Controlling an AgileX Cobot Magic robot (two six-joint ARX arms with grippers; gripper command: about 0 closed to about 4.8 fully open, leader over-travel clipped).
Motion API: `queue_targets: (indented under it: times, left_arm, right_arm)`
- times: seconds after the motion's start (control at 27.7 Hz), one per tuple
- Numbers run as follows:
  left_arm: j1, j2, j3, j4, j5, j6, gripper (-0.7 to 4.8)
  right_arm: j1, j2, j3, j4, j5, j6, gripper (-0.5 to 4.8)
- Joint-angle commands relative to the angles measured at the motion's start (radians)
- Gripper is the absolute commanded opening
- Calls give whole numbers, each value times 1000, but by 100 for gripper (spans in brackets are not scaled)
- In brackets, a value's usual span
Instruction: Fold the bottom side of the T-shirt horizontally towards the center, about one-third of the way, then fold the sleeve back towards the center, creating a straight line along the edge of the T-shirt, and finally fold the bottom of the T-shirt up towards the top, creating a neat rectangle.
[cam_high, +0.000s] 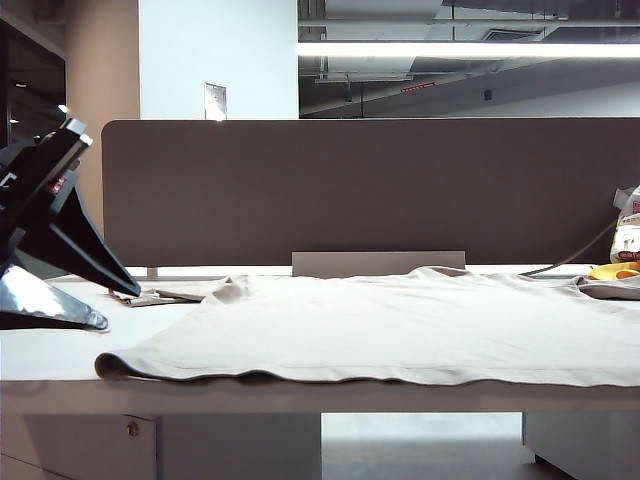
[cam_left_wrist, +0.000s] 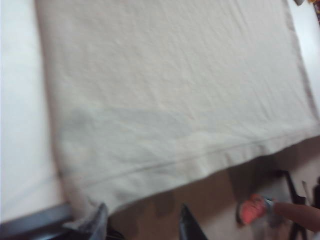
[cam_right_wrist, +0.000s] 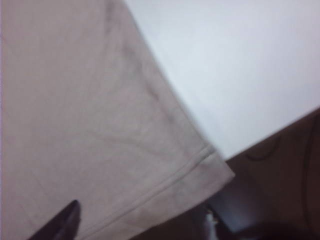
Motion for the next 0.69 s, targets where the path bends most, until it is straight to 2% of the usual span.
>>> queue_targets:
  times: [0.04,0.29,0.32,0.43,0.51,0.69]
  left_arm:
    - [-1,-2,4,-22,21,-23,186]
    - [-1,-2,3,-114,21,-7,189]
    - [-1,-2,3,-117,22,-8,203]
    - [-1,2,3,-123,21,-8,301]
    - [-1,6,4,-124,16,-15,338]
    - [-1,8,4,-118,10,-16,341]
  right_arm:
    - [2,52,1,13,-7,0,311]
    - [1,81,1,2,25,-4,311]
    - [1,82,1,0,31,-4,311]
    - [1,85,1,3,43,-5,311]
    - [1,99,1,6,45,-12,311]
    - [2,174,1,22,24,-26,312]
